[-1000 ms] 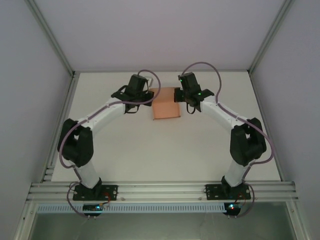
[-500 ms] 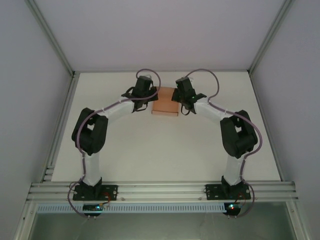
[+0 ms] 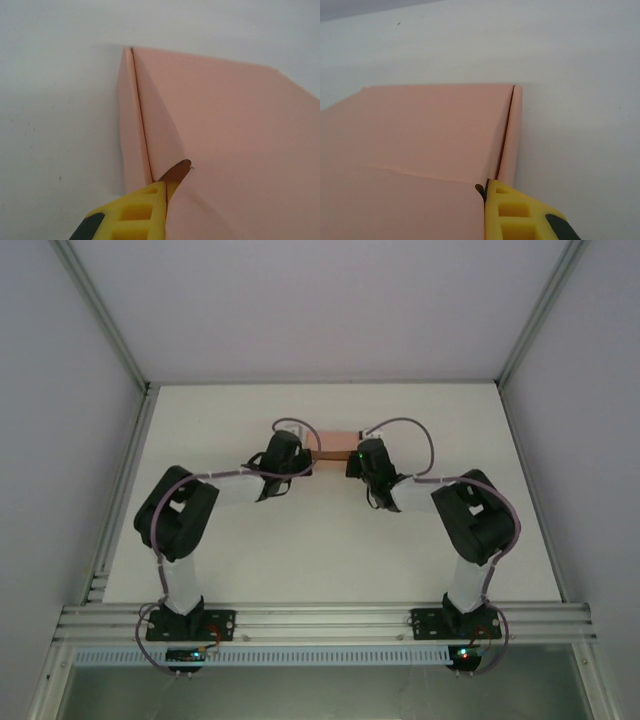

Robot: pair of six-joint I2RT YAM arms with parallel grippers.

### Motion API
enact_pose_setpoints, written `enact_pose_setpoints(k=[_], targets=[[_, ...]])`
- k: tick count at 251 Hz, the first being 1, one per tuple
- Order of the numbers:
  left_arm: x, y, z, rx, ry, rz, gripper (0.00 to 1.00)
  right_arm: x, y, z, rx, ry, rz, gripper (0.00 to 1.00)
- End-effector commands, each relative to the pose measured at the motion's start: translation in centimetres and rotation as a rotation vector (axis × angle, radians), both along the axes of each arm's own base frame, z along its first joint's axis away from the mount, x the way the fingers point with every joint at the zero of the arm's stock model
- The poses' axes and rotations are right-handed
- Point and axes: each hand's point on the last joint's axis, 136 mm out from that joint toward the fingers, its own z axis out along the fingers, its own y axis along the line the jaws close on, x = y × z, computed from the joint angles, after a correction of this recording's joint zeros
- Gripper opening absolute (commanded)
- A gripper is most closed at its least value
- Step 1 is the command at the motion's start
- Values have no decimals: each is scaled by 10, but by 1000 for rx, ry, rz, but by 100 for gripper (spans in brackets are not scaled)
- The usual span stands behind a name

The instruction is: Assemble paper box

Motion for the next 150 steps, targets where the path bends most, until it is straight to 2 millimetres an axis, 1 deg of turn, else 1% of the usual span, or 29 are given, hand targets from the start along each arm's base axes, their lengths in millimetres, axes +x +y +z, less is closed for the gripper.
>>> enact_pose_setpoints(k=[1, 16, 34, 47, 61, 84, 88, 92, 94, 111, 126, 134, 150], targets=[[-30, -3, -23, 22, 101, -71, 9, -27, 21, -21, 3, 56, 129, 0], [-32, -5, -17, 20, 96, -86, 22, -29, 19, -21, -12, 47, 121, 0], [-36, -6, -5, 27, 91, -101, 39, -30, 17, -22, -34, 48, 120, 0], [-40, -4, 5, 40, 96, -103, 42, -32, 16, -25, -43, 55, 122, 0], [-46, -1, 19, 55, 94, -115, 52, -36, 16, -27, -50, 63, 133, 0], [-57, 9, 46, 94, 90, -120, 79, -40, 15, -34, -61, 88, 144, 0], [-57, 12, 51, 99, 88, -115, 85, -41, 14, -36, -65, 92, 144, 0], [-59, 14, 56, 109, 85, -111, 98, -41, 14, -36, -65, 91, 144, 0], [-59, 15, 58, 111, 85, -108, 100, -41, 14, -36, -65, 91, 143, 0], [-59, 27, 76, 137, 98, -77, 99, -42, 14, -37, -69, 92, 151, 0], [-52, 37, 86, 148, 131, -50, 100, -43, 14, -39, -74, 99, 151, 0], [-46, 40, 88, 143, 141, -43, 100, -43, 14, -40, -73, 101, 155, 0], [-28, 44, 85, 120, 159, -33, 99, -43, 14, -42, -71, 101, 159, 0]])
